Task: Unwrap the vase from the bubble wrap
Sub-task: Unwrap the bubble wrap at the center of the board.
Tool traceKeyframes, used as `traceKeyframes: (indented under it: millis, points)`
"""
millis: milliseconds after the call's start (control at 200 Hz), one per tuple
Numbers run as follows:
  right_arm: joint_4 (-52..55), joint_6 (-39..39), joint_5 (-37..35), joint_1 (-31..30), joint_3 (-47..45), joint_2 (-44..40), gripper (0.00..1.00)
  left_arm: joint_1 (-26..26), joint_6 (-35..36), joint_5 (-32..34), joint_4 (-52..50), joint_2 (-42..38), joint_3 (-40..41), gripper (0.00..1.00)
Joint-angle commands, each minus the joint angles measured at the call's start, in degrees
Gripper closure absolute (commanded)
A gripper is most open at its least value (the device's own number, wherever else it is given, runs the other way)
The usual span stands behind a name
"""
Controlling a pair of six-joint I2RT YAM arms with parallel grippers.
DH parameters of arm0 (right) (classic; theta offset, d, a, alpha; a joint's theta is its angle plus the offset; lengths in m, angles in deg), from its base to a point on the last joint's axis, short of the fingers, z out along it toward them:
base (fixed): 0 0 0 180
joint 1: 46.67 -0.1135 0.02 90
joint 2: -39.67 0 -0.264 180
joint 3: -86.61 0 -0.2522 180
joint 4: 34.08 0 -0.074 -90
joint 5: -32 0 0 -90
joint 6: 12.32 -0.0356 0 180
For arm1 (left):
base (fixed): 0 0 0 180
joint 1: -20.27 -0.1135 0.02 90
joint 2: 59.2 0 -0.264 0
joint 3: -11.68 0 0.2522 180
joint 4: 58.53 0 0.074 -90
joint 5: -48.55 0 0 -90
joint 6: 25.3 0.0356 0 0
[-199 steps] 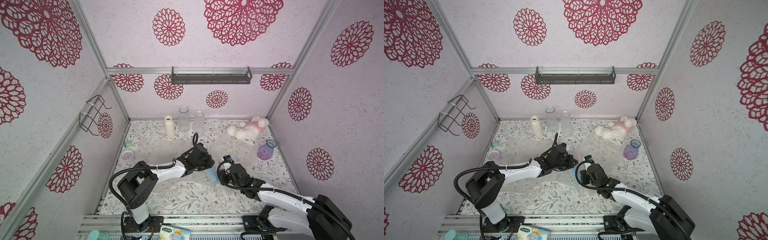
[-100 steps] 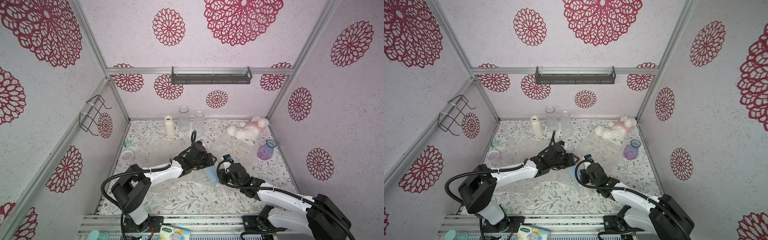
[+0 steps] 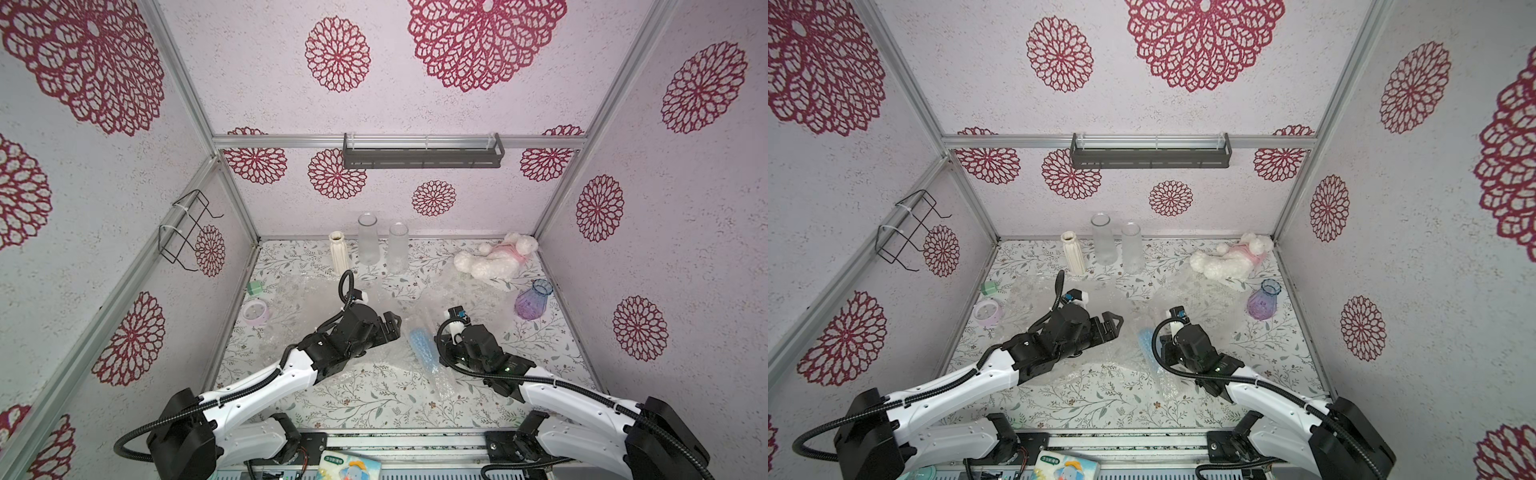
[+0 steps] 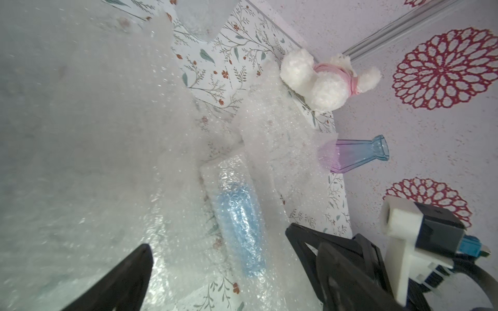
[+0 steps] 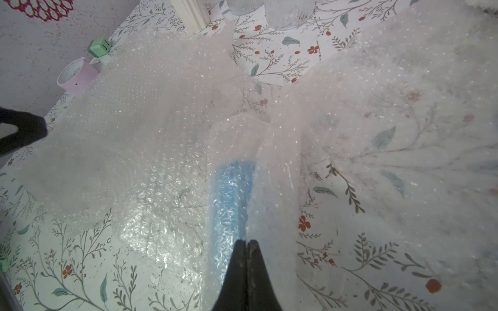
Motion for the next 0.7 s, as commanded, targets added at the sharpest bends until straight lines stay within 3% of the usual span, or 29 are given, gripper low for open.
traceKeyframes:
  millis: [0,415,695]
  points:
    - [-1.90,-1.00,0.34,0.35,0.15,0.26,1.00,-0.60,0.68,3.91,-4.30,0.07,0.82,0.03]
    - [1.86,-2.66,1.50,-0.43,5.12,-2.45,1.00,-0.51,-0.99,0.86,-1.21,-0.34,3.19,0.01]
    - [4.29,-2.63,0.19,-4.02,10.67,-2.01,1.00,-0.39,-2.12,-1.82,2.64,2.00,4.75,0.00]
